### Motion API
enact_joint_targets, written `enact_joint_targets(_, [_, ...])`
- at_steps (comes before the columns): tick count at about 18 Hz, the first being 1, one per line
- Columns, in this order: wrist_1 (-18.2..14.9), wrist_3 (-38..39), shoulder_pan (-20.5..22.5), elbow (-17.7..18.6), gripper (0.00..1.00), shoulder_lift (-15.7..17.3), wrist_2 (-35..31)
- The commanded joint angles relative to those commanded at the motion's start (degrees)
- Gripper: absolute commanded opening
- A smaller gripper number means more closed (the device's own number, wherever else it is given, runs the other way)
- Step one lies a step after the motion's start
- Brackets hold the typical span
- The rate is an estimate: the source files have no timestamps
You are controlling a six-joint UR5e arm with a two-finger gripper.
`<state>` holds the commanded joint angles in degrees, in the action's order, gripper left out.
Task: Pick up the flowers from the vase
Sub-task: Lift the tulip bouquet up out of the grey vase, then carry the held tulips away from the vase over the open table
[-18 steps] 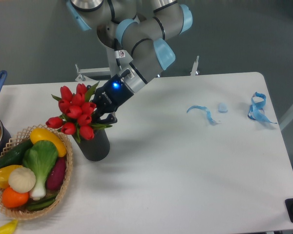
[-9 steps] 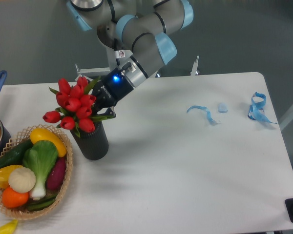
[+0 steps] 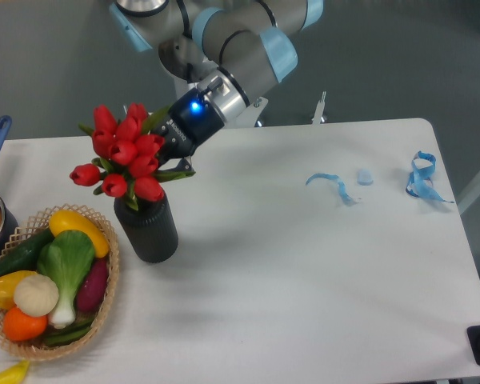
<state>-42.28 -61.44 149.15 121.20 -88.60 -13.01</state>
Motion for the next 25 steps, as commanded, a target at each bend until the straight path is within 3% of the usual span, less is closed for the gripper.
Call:
enact_joint_targets(13, [0.0, 9.8, 4.0, -7.6, 0.0, 0.3, 5.0])
enact_joint_targets(17, [0.0, 9.1, 5.1, -11.2, 0.0, -0.6, 4.1])
enact_joint_targets(21, [0.4, 8.0, 6.2, -15.3, 0.0, -3.5, 3.9])
enact_joint_targets(23, [0.3, 7.8, 6.1, -17.6, 0.0, -4.6, -0.1])
enact_joint_targets(25, [0.5, 7.7, 6.2, -18.4, 0.0, -4.5, -9.1])
